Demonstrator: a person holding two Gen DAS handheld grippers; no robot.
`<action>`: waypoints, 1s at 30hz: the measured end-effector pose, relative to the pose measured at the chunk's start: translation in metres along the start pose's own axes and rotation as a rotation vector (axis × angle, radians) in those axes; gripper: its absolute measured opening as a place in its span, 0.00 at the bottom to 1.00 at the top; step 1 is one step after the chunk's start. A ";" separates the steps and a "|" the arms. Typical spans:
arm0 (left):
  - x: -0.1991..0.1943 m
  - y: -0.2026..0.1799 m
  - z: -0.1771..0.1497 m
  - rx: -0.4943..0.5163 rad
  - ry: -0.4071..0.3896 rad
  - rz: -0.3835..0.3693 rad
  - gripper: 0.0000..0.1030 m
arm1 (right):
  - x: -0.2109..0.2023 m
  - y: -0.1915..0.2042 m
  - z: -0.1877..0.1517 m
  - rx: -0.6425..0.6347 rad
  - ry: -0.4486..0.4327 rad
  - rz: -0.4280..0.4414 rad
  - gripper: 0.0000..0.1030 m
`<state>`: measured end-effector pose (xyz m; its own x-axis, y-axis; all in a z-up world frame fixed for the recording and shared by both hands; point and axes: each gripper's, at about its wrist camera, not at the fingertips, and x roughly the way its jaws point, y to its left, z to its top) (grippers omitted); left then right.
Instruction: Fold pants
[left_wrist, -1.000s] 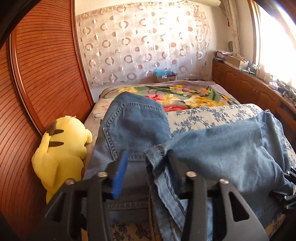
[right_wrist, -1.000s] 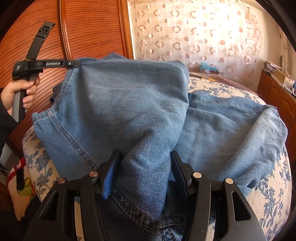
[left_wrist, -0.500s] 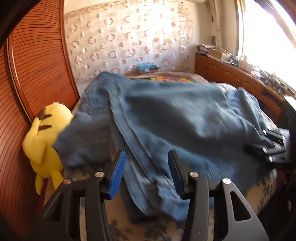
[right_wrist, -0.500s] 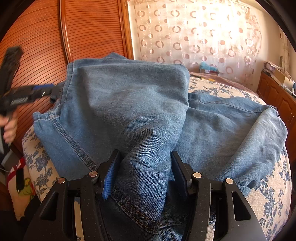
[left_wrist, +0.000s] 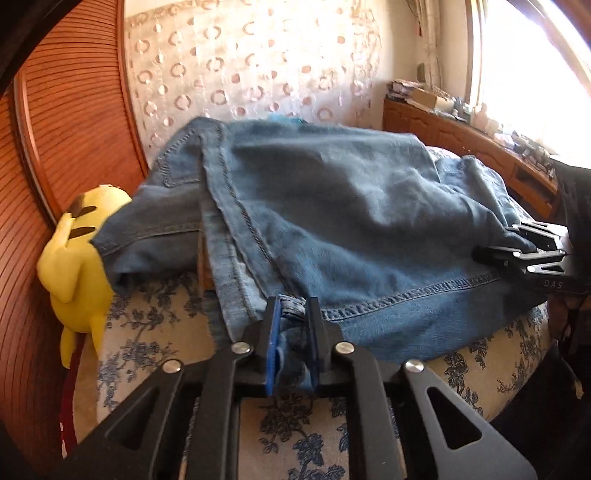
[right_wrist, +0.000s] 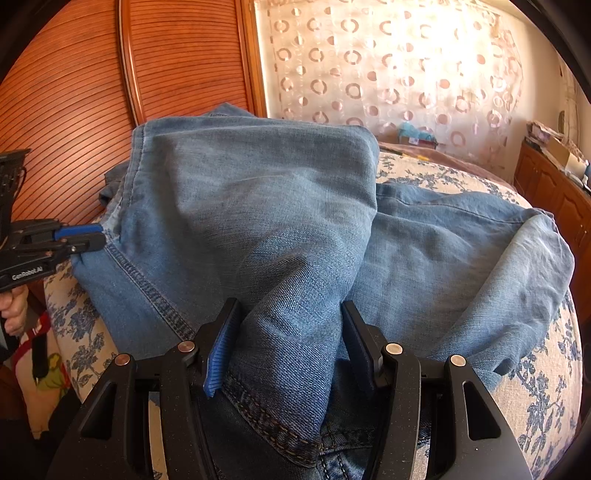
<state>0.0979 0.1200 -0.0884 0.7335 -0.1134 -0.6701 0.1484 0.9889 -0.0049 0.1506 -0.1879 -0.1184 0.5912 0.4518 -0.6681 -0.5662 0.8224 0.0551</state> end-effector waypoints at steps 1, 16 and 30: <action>-0.002 0.002 -0.001 -0.003 0.003 -0.001 0.10 | 0.000 0.000 0.000 -0.001 -0.001 0.003 0.55; -0.010 0.016 -0.010 -0.033 0.003 0.024 0.11 | -0.048 -0.015 -0.017 0.022 -0.012 0.035 0.59; -0.030 0.001 0.005 -0.032 -0.066 0.009 0.46 | -0.062 -0.004 -0.034 0.045 0.033 0.126 0.05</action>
<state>0.0791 0.1236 -0.0642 0.7773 -0.1095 -0.6195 0.1210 0.9924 -0.0237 0.0966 -0.2307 -0.1023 0.4971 0.5418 -0.6777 -0.6080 0.7748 0.1734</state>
